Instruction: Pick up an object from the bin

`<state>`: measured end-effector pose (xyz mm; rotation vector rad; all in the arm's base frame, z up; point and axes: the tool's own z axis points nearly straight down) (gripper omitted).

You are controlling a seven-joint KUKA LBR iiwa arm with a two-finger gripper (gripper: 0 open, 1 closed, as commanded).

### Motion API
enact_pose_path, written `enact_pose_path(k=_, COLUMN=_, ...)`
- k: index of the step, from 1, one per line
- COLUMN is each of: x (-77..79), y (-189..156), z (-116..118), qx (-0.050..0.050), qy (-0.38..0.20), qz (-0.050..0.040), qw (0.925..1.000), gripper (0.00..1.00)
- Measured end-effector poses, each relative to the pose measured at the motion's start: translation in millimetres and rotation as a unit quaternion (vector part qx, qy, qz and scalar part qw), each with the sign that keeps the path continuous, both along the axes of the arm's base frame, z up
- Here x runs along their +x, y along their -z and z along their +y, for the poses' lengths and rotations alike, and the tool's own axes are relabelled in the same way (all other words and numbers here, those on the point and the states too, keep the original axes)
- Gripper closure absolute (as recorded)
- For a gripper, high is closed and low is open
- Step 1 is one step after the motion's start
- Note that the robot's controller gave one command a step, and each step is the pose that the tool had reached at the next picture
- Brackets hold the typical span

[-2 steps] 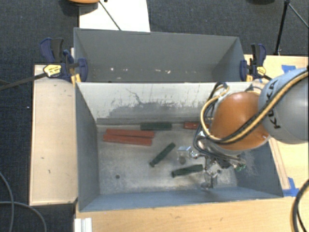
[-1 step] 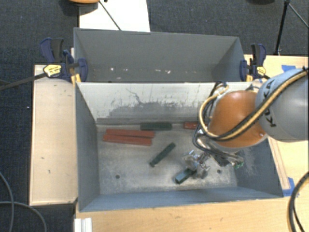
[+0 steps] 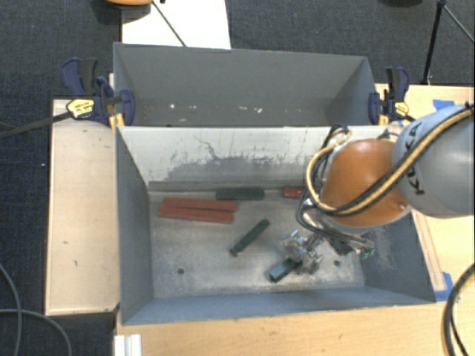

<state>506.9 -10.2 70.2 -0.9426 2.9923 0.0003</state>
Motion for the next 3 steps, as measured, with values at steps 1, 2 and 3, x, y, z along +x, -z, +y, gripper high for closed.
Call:
enact_pose_path(k=1, x=12.3, y=-106, z=7, qx=0.000, qy=-0.019, qz=0.0012, qw=0.9998, gripper=1.00)
enact_pose_path(k=2, x=12.3, y=-106, z=7, qx=0.000, qy=-0.018, qz=0.0013, qw=0.9998, gripper=1.00)
enact_pose_path(k=3, x=25.0, y=-212, z=6, qx=0.000, qy=-0.027, qz=0.0005, qw=0.9996, gripper=1.00)
